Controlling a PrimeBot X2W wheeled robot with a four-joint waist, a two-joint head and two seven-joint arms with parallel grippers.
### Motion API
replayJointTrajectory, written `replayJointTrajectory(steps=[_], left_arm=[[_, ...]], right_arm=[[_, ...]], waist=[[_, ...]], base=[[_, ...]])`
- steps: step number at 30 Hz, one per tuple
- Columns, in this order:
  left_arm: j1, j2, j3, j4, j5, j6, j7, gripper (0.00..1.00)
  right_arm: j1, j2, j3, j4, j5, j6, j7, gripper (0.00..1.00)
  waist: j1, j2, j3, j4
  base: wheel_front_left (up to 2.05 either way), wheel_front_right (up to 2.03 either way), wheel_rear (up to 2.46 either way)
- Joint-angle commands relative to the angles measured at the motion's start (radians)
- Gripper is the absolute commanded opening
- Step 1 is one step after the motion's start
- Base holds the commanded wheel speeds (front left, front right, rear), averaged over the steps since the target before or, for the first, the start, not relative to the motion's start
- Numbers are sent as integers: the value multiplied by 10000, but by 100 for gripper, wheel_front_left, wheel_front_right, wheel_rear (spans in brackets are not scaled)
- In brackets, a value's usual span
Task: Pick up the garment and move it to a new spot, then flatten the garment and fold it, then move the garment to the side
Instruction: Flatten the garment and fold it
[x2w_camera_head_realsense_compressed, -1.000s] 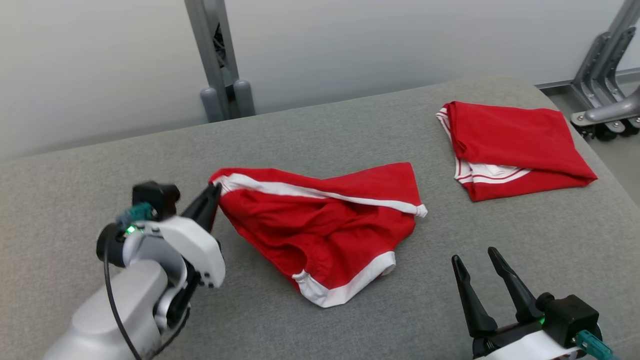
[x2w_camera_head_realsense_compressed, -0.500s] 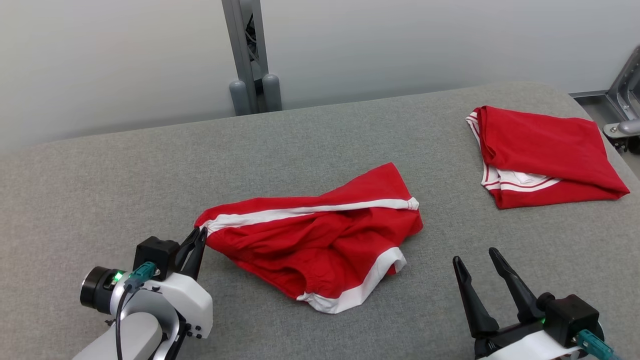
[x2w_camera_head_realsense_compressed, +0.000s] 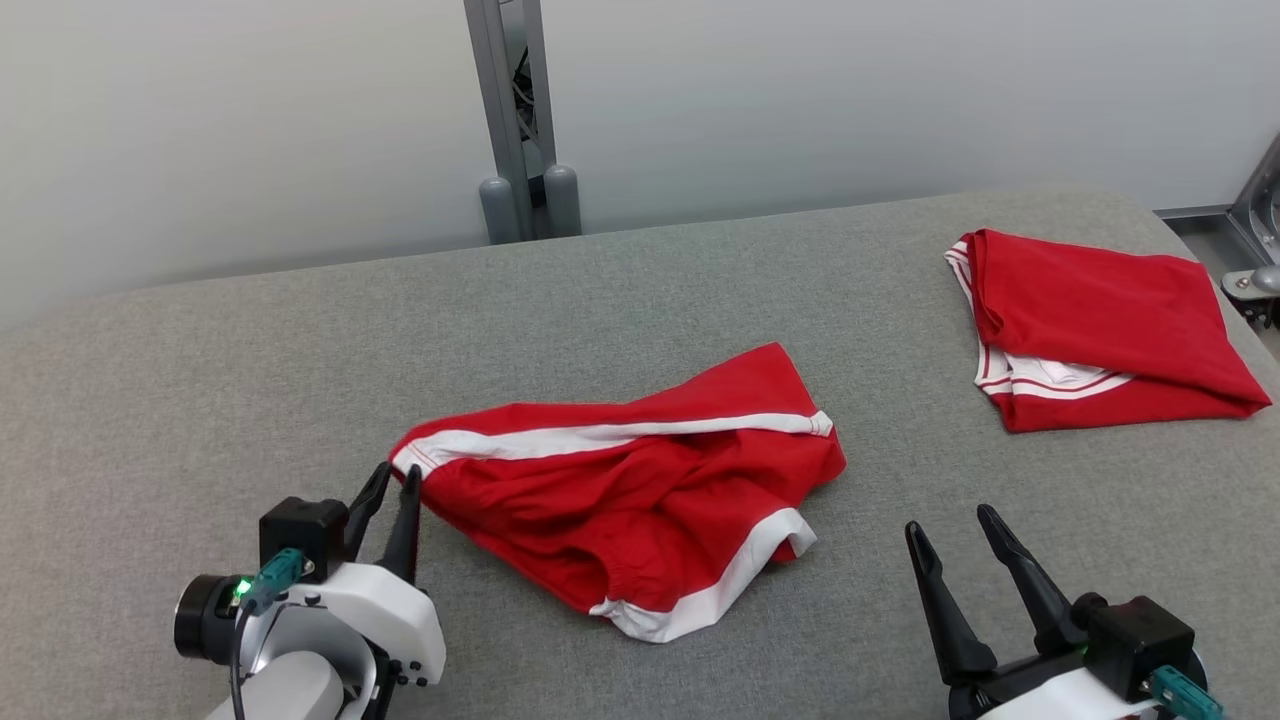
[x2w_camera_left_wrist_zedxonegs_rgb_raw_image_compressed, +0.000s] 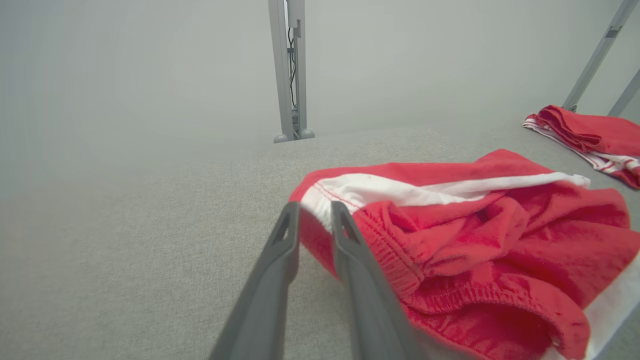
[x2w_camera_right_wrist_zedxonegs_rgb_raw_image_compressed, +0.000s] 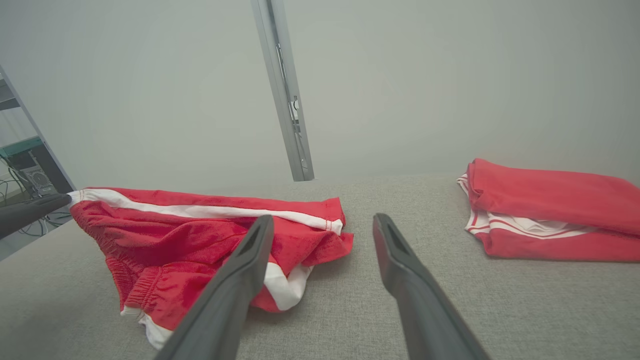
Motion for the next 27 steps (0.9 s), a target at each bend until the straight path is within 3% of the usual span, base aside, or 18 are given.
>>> replayJointTrajectory(steps=[1,8,15,19,27], left_arm=[[173,-10,129,-53,68,110,-60,100],[1170,-374,875,-696,301,707,-62,100],[2538,-1231,2658,-2118,712,1275,-55,100],[3350,-1796,3417,-2701,1440,1277,-53,100],[4707,-2931,4311,-3082,3275,674,-54,100]], right_arm=[[90,-34,-11,35,-30,1,3,100],[220,-76,-90,26,-59,-1,3,100],[485,-115,-373,-85,-145,1,3,100],[543,-122,-404,-85,-195,-1,3,100],[776,-66,-641,-239,-244,1,3,100]], waist=[[0,0,-36,27],[0,0,-242,152],[0,0,-449,450],[0,0,-563,535],[0,0,-732,659]], base=[[0,0,0],[0,0,0],[0,0,0],[0,0,0],[0,0,0]])
